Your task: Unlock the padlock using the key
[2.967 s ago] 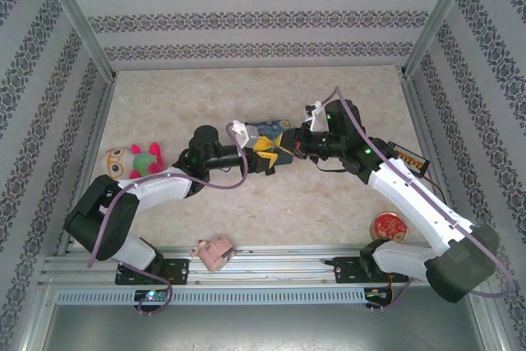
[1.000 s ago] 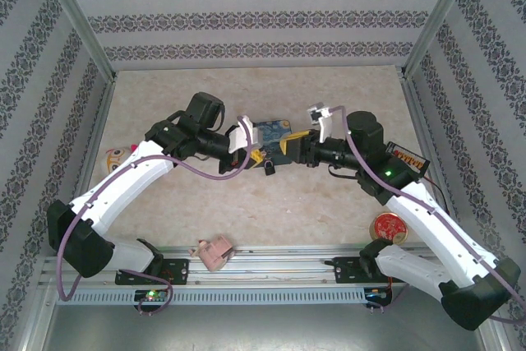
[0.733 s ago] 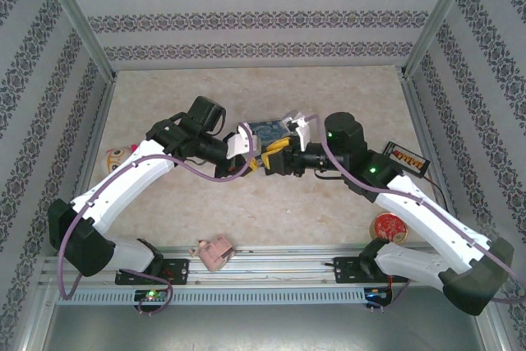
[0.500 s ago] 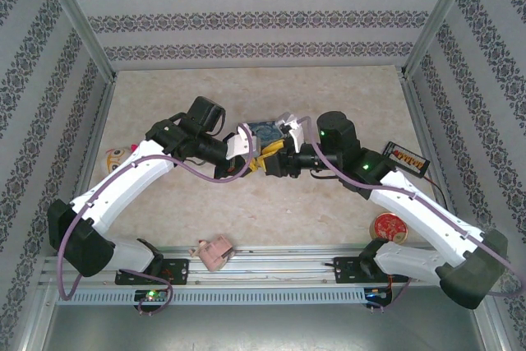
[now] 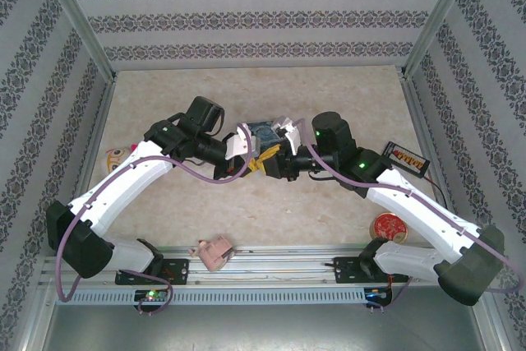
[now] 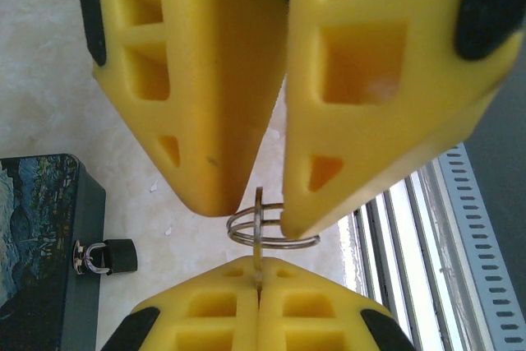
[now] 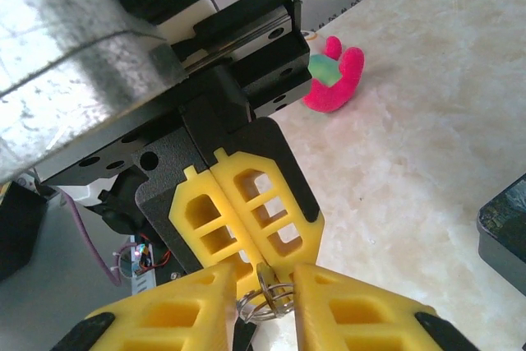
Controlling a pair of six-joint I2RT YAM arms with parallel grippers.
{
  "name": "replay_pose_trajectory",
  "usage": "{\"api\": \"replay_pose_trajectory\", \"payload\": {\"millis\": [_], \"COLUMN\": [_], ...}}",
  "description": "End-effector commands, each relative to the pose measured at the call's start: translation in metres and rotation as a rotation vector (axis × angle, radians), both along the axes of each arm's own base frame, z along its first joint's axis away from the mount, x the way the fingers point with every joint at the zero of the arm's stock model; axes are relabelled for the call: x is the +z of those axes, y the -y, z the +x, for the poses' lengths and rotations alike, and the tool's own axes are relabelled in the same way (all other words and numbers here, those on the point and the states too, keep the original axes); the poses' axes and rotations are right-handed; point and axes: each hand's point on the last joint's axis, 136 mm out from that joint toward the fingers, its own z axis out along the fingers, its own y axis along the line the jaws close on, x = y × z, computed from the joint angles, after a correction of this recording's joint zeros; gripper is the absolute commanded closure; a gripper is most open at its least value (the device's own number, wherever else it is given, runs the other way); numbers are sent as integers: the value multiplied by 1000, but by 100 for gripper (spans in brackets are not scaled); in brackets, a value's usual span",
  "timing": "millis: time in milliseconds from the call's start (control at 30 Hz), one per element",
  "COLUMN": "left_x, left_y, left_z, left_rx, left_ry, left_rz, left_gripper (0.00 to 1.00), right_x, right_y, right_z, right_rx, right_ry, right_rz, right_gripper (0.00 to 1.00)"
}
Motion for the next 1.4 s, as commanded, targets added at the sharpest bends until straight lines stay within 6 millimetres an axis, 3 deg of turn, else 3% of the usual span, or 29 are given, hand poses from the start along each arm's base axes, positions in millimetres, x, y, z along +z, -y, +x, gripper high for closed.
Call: {"api": "replay_pose_trajectory", "payload": {"millis": [0,167,400,500,600,667,733,833,1000,1233,1367], "left_x": [14,14,17,18,20,22,26,31,41,75,91], "left_y": [2,3,4,3,3,4,6,8,8,-10,-15], "left_z": [-10,-10,-8,-5,-2,0,1,1,23,71,81], "left_rx": [-40,-40,-31,-11,11,27,41,55,215,564,555], "left_ry": [31,32,54,67,78,82,84,83,109,12,-167], "left_rz": [-36,-44,-60,-60,-72,-88,-115,-152,-239,-498,-628], "left_gripper": [100,100,100,100,92,67,48,33,20,17,19], "right_x": [9,5,1,2,4,5,6,4,8,20,31], "right_y": [-1,-3,-1,5,11,14,17,25,40,57,59], "right_z": [-1,-1,5,12,17,20,26,38,54,66,63], "right_rx": [26,36,25,-3,-34,-53,-88,-165,-280,-383,-367], "right_ry": [17,-4,-49,-61,-69,-71,-72,-78,-72,-56,-52], "right_rz": [21,22,41,63,90,116,149,194,295,420,483], "right_gripper": [74,78,98,100,100,100,100,100,100,100,100]}}
